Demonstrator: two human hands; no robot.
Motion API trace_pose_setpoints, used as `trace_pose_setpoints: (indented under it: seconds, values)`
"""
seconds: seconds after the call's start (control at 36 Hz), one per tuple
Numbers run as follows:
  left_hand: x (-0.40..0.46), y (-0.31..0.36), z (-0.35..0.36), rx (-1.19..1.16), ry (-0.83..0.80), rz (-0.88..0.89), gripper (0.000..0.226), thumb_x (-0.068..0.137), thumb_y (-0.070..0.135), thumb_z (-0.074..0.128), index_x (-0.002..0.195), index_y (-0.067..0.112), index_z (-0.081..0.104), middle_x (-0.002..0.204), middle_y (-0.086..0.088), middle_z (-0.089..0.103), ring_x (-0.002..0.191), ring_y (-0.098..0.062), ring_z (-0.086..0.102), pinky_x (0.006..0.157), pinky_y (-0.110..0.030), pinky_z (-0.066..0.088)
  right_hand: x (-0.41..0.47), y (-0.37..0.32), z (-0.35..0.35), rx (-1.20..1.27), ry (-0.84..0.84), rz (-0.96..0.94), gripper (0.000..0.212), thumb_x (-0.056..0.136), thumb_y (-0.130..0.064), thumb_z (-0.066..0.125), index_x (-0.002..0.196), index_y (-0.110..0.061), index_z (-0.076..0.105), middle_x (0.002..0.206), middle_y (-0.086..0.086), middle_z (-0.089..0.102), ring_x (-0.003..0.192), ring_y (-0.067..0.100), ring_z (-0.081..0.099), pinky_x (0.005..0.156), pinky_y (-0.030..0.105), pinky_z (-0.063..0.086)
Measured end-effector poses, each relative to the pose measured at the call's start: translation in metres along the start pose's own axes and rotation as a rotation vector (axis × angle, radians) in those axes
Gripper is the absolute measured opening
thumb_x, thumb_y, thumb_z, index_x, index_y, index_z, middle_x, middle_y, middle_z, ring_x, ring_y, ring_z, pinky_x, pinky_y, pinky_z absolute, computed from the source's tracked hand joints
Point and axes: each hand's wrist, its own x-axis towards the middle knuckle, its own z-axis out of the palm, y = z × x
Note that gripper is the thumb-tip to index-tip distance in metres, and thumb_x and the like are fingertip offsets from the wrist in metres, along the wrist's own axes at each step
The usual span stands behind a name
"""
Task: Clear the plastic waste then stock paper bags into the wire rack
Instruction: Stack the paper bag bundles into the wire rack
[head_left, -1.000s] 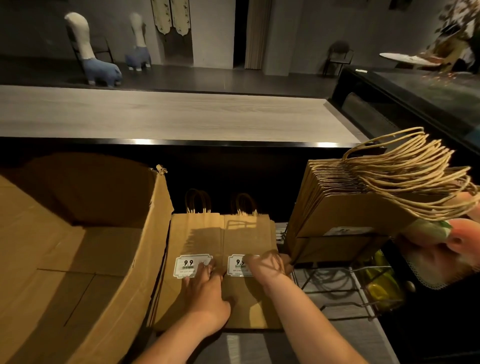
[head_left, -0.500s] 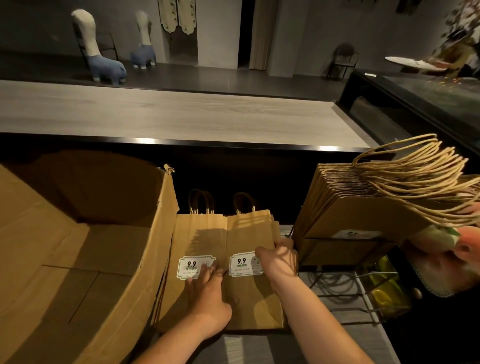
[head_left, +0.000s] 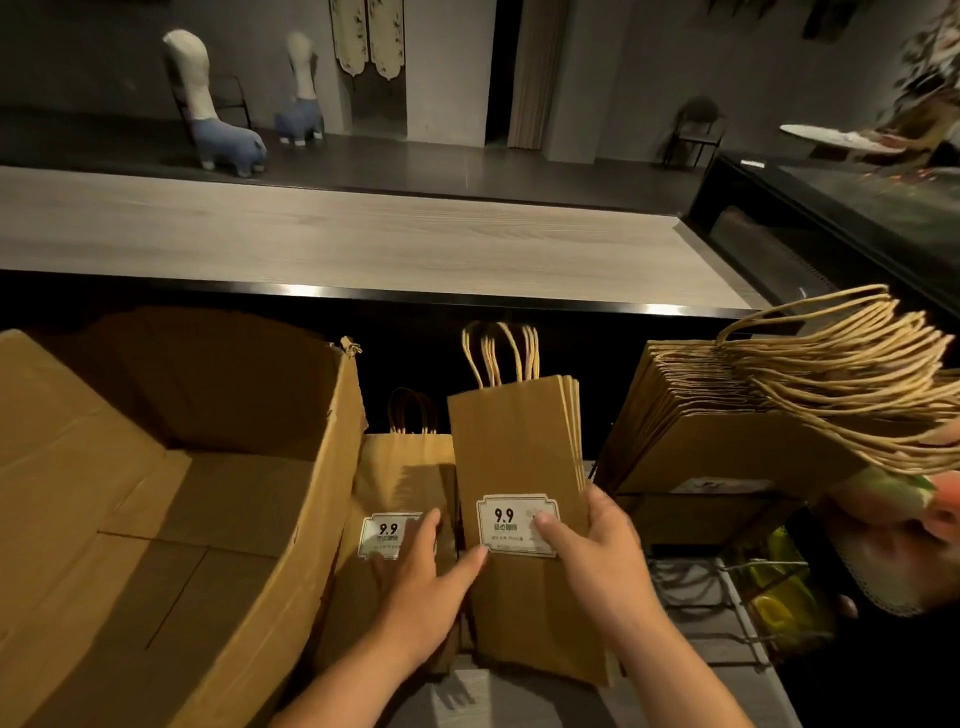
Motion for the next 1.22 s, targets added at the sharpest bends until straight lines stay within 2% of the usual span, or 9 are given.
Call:
trace_pose_setpoints:
  seconds: [0.11,0.33,0.44,0.56,0.69,0.78,0.92,1.11,1.22]
  values:
    - [-0.008,0.035,-0.003,-0.413,0.004,0.080,0.030,0.086,0.014,0.067,0.112,0.028,0.058,0.110,0.002,0.070,0.100,-0.013,0.066,0.082,-0.033,0.055,-0.021,-0.025,-0.015,0.191,-0.181,-0.185,0.027,0.093,-0.011,0.063,0.114,-0.027,0.064,0.106,-0.010,0.073,0.099,0.007,0.069,0.081,0.027,0.058]
    - [-0.012,0.049,-0.002,-0.785,0.005,0.072,0.022,0.078,0.002,0.056,0.075,0.014,0.075,0.073,-0.002,0.072,0.069,-0.015,0.069,0.065,-0.031,0.055,-0.012,0.001,-0.017,0.120,-0.106,-0.157,0.032,0.093,-0.004,0.061,0.113,-0.028,0.065,0.106,-0.018,0.069,0.096,-0.004,0.064,0.074,0.016,0.055]
    - [-0.003,0.026,0.014,-0.410,0.030,-0.041,0.023,0.082,0.001,0.069,0.097,0.017,0.063,0.094,0.000,0.070,0.095,-0.016,0.063,0.072,-0.023,0.047,-0.002,0.037,-0.006,0.099,-0.067,0.019,0.046,0.091,-0.015,0.068,0.130,-0.034,0.054,0.125,-0.015,0.060,0.121,0.002,0.054,0.102,0.026,0.047]
    - [-0.002,0.026,0.026,-0.343,0.035,-0.104,0.026,0.085,-0.005,0.064,0.082,0.018,0.052,0.080,0.001,0.062,0.071,0.003,0.059,0.066,-0.011,0.045,-0.003,0.045,-0.004,0.117,-0.110,0.017,0.045,0.092,-0.014,0.066,0.126,-0.037,0.047,0.116,-0.027,0.053,0.105,-0.017,0.050,0.079,-0.001,0.041]
    - [-0.010,0.037,0.024,-0.539,-0.030,-0.039,0.053,0.093,-0.009,0.044,0.044,0.006,0.058,0.051,-0.011,0.054,0.064,-0.025,0.044,0.063,-0.033,0.037,-0.004,0.048,-0.007,0.038,-0.058,-0.096,0.014,0.090,0.001,0.064,0.094,-0.009,0.055,0.085,-0.007,0.066,0.082,0.000,0.063,0.072,0.012,0.047]
    - [-0.011,0.042,0.025,-0.446,-0.045,-0.017,0.012,0.062,0.015,0.088,0.069,0.013,0.078,0.076,-0.012,0.069,0.077,-0.026,0.061,0.070,-0.034,0.050,-0.008,0.036,-0.013,0.152,-0.075,-0.117,0.015,0.089,-0.013,0.067,0.102,-0.019,0.062,0.099,-0.012,0.069,0.097,0.003,0.063,0.086,0.022,0.052]
    - [-0.017,0.069,0.039,-0.171,0.053,0.317,0.027,0.083,0.005,0.069,0.084,0.031,0.064,0.073,0.025,0.069,0.083,0.005,0.062,0.065,-0.004,0.043,-0.013,0.011,-0.042,0.198,0.034,-0.199,0.048,0.088,0.005,0.064,0.106,-0.039,0.056,0.109,-0.020,0.064,0.106,-0.014,0.055,0.089,0.005,0.043]
    - [-0.011,0.106,0.070,-0.380,-0.105,0.415,0.018,0.085,0.006,0.063,0.098,0.018,0.064,0.087,0.011,0.072,0.092,-0.001,0.065,0.070,-0.009,0.047,-0.004,0.000,-0.085,0.244,0.202,-0.168,0.063,0.090,0.006,0.059,0.141,-0.027,0.042,0.139,-0.010,0.050,0.132,0.005,0.044,0.112,0.038,0.039]
    - [-0.005,0.110,0.097,-0.263,-0.170,0.409,0.025,0.093,0.012,0.058,0.102,0.036,0.058,0.097,0.021,0.066,0.090,0.011,0.058,0.068,0.000,0.043,0.000,0.010,-0.108,0.047,0.238,-0.148,0.055,0.092,-0.013,0.065,0.137,-0.033,0.039,0.127,-0.021,0.049,0.120,-0.004,0.043,0.101,0.014,0.035]
